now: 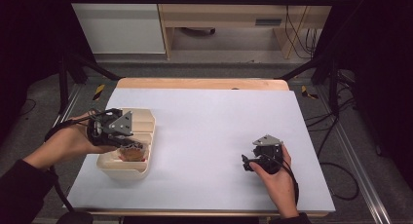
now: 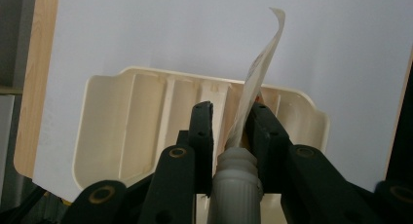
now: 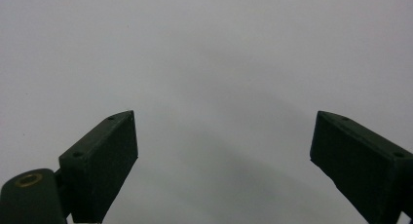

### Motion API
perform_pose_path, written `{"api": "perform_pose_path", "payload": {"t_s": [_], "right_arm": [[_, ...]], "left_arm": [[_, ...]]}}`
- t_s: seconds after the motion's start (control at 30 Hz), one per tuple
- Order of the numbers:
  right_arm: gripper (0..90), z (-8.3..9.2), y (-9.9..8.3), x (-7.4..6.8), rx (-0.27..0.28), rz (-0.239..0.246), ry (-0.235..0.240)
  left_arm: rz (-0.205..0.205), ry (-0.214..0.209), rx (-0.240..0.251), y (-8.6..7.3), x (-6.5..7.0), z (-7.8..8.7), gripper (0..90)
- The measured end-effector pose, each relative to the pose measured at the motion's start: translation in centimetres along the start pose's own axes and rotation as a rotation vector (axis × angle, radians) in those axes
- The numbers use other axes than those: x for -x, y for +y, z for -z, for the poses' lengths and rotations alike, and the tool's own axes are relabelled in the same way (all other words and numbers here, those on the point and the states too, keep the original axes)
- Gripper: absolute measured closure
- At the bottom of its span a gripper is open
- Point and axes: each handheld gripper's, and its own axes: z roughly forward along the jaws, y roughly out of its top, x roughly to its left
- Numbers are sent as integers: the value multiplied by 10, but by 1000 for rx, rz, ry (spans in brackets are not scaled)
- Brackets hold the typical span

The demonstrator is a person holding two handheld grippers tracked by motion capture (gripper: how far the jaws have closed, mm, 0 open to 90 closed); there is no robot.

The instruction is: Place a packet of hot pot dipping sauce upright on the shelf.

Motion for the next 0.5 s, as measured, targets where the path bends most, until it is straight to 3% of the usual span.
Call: {"api": "perform_pose_path", "payload": {"t_s": [0.5], "right_arm": [[106,-1,-1,2,-2,1,1]], "left_arm": [[10,-18,0,-12,6,-12,732]]}}
